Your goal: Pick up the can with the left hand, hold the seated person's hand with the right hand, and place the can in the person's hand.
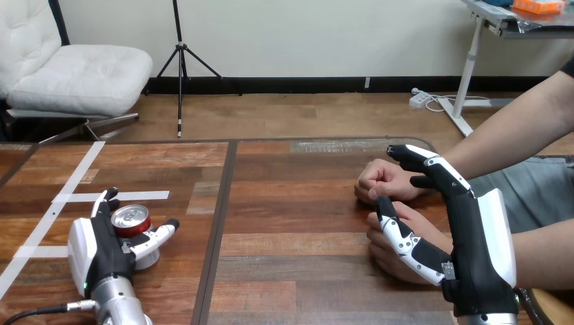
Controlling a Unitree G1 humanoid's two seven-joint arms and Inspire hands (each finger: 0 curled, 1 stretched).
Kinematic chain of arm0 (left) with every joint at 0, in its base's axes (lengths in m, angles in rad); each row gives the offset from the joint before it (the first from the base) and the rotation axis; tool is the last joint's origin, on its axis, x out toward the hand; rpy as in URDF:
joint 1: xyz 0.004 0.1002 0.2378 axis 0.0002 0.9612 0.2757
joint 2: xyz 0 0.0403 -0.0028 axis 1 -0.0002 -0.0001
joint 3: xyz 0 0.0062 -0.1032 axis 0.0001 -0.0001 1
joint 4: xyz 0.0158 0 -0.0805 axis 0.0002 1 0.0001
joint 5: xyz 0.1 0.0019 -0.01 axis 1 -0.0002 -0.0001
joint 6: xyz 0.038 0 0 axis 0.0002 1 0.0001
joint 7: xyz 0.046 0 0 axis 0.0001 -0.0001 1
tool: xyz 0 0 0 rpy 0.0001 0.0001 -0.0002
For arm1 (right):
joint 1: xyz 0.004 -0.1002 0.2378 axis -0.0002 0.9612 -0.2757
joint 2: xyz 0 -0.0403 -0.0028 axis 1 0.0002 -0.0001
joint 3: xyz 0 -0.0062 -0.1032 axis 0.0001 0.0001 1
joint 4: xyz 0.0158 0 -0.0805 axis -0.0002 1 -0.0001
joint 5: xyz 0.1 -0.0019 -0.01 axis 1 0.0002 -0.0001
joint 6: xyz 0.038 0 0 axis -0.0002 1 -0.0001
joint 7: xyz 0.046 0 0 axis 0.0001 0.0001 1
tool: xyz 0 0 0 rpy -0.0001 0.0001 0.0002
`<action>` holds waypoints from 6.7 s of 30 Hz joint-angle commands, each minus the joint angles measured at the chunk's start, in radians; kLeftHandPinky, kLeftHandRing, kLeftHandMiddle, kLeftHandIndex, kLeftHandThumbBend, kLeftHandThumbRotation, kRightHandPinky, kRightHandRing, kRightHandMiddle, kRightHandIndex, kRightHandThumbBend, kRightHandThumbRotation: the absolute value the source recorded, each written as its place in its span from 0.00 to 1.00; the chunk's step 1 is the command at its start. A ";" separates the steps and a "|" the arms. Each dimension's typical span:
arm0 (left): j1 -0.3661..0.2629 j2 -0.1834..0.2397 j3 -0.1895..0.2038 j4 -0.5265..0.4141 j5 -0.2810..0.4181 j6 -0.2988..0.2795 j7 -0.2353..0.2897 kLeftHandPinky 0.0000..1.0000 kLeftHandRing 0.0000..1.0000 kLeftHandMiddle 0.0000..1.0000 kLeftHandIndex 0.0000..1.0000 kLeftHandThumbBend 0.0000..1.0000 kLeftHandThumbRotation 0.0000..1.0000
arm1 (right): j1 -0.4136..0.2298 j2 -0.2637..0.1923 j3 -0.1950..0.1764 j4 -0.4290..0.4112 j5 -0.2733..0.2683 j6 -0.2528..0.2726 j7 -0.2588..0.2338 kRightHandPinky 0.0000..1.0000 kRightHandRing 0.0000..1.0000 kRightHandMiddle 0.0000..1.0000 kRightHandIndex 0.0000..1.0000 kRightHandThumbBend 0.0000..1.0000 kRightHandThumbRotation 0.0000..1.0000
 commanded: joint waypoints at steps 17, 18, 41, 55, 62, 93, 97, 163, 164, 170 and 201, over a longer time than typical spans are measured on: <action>-0.077 0.004 0.001 0.076 -0.021 -0.037 0.019 0.53 0.57 0.60 0.67 0.73 0.00 | -0.037 -0.001 -0.017 -0.056 0.011 0.000 0.002 0.72 0.77 0.77 0.74 0.35 0.02; -0.076 0.005 -0.006 0.079 -0.011 -0.039 0.033 0.53 0.56 0.59 0.66 0.73 0.00 | -0.037 -0.002 -0.017 -0.056 0.011 0.000 0.002 0.72 0.77 0.77 0.74 0.35 0.02; -0.060 0.006 -0.028 0.095 -0.003 -0.062 0.058 0.43 0.45 0.50 0.52 0.67 0.00 | -0.037 0.001 -0.021 -0.057 0.009 0.003 0.009 0.69 0.76 0.77 0.74 0.35 0.02; -0.051 0.006 -0.028 0.094 -0.006 -0.087 0.067 0.41 0.44 0.49 0.51 0.68 0.00 | -0.039 0.006 -0.020 -0.054 0.011 0.002 0.010 0.70 0.77 0.77 0.74 0.35 0.02; -0.050 0.005 -0.024 0.094 -0.012 -0.101 0.070 0.41 0.44 0.49 0.51 0.69 0.00 | -0.041 0.006 -0.021 -0.052 0.006 -0.001 0.006 0.70 0.77 0.77 0.74 0.36 0.02; -0.037 -0.011 -0.023 0.055 -0.035 -0.232 0.055 0.38 0.43 0.48 0.49 0.71 0.00 | -0.046 0.010 -0.021 -0.045 0.014 -0.005 0.004 0.66 0.75 0.76 0.74 0.36 0.01; -0.034 -0.013 -0.030 0.049 -0.032 -0.245 0.056 0.38 0.43 0.48 0.49 0.71 0.00 | -0.046 0.009 -0.021 -0.045 0.012 -0.005 0.004 0.66 0.75 0.76 0.74 0.36 0.01; 0.010 -0.019 -0.048 -0.042 -0.010 -0.305 0.027 0.37 0.42 0.48 0.50 0.71 0.00 | -0.063 0.006 -0.018 -0.029 0.009 -0.019 -0.005 0.63 0.73 0.76 0.74 0.37 0.00; 0.010 -0.018 -0.048 -0.042 -0.009 -0.303 0.027 0.37 0.42 0.48 0.50 0.72 0.00 | -0.063 0.007 -0.018 -0.030 0.009 -0.019 -0.006 0.63 0.73 0.76 0.74 0.37 0.00; 0.010 -0.013 -0.056 -0.033 0.004 -0.296 0.034 0.38 0.43 0.49 0.51 0.72 0.00 | -0.063 0.003 -0.019 -0.030 0.004 -0.021 -0.005 0.64 0.73 0.76 0.74 0.38 0.00; 0.038 0.049 -0.131 -0.071 0.111 -0.103 -0.008 0.50 0.59 0.65 0.63 0.83 0.00 | -0.044 0.005 -0.017 -0.057 0.002 0.013 0.013 0.72 0.78 0.78 0.75 0.40 0.04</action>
